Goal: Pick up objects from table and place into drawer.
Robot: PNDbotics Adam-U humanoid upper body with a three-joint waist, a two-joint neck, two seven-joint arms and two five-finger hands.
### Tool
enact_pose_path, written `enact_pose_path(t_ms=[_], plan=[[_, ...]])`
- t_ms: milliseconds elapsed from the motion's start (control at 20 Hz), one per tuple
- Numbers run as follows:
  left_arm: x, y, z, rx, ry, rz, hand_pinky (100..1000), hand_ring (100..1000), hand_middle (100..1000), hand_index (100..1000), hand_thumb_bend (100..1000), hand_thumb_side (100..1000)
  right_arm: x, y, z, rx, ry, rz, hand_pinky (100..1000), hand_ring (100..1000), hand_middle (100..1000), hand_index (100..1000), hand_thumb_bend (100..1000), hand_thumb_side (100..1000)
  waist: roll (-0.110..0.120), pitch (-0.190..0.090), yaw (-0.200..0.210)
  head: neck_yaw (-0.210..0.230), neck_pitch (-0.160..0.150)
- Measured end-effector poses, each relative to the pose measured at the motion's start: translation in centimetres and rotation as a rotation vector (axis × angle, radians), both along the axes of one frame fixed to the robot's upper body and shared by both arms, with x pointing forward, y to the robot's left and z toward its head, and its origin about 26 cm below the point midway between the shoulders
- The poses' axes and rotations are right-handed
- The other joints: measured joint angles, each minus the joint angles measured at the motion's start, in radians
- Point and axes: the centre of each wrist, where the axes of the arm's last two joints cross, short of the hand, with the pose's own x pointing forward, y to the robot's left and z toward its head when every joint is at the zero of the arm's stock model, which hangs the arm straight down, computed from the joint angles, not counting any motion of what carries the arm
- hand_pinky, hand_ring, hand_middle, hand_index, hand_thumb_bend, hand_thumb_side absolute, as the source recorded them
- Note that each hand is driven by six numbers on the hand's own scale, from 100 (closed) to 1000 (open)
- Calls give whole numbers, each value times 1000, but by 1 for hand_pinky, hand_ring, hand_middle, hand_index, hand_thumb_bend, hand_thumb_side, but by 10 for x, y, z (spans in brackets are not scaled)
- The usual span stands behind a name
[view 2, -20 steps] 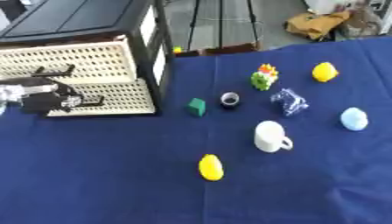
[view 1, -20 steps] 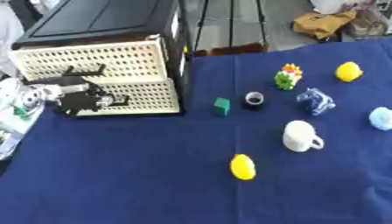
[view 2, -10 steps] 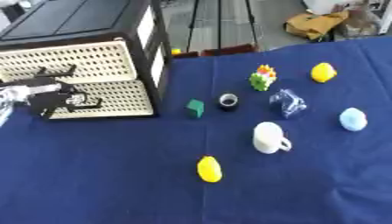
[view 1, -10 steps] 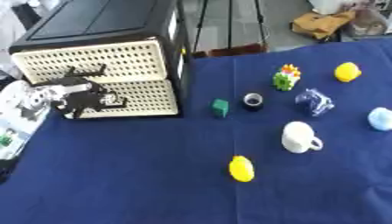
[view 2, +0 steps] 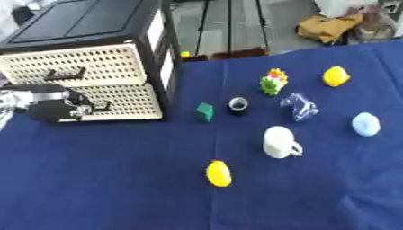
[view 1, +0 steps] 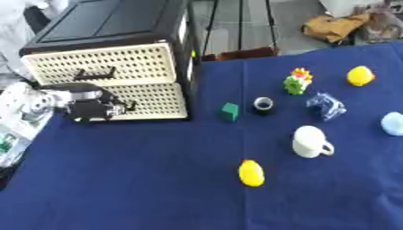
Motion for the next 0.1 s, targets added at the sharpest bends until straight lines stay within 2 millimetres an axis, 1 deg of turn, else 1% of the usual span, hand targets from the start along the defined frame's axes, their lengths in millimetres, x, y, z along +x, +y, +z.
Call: enact_pose_path(t_ms=[100], plan=[[-5,0,1,42,-7,-26,119,310,597,863,100,1000,0,-1,-1,3,7,-1,543,645,547,669,100,885,-3,-11,8,-1,7]])
